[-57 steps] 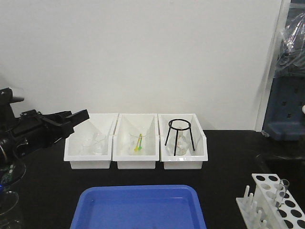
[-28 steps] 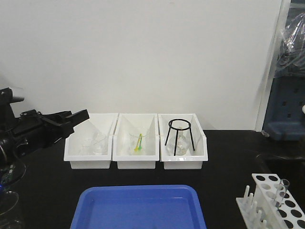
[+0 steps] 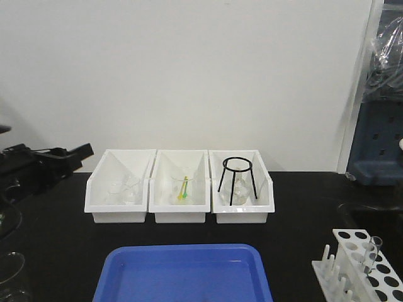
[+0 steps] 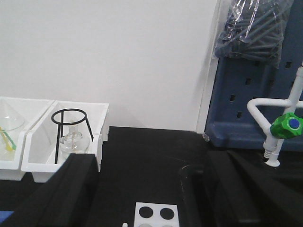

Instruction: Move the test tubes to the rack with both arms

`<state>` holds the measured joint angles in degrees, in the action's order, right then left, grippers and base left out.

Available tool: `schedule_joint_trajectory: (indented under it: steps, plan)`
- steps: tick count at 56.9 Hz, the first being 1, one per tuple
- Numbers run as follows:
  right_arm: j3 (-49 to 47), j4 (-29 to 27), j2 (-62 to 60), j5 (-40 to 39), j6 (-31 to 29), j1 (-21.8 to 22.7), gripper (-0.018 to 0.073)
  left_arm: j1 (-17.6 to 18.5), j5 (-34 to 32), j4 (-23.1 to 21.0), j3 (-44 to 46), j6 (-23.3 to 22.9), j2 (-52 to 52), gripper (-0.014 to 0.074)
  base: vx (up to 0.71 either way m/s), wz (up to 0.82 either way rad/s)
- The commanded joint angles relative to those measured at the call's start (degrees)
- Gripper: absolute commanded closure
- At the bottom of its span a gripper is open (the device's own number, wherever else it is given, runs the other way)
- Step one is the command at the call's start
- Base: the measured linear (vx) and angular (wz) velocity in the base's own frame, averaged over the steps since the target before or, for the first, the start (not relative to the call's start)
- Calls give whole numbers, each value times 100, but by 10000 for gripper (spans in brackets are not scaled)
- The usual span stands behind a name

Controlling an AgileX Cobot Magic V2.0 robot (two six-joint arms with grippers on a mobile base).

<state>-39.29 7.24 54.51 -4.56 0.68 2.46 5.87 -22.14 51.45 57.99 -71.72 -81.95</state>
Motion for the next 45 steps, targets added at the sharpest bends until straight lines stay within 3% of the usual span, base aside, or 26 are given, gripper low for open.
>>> schedule_joint_trajectory:
  steps: [1,7,18,24,30,36,45]
  plan:
    - [-193,40,-90,-444,-8,31,30,-15,245,-984,-178,410,829,188,0,0]
    - [-193,40,-90,-444,-8,31,30,-15,790,-2067,-852,1689,1696,272,0,0]
    - [-193,40,-90,-444,-8,31,30,-15,1569,-4134,-2246,4945,3363,454,0,0]
    - [-193,40,-90,-444,-8,31,30,-15,1617,-4684,-2926,6422,4158,548,0,0]
    - [-193,40,-90,-444,-8,31,30,-87,1511,-5111,-3598,7588,4959,603,0,0]
    - [-193,40,-90,-444,-8,31,30,-322,1563,-5328,-4207,8177,5701,603,0,0]
    - [-193,40,-90,-444,-8,31,30,-632,1512,-5339,-5026,8148,6701,602,0,0]
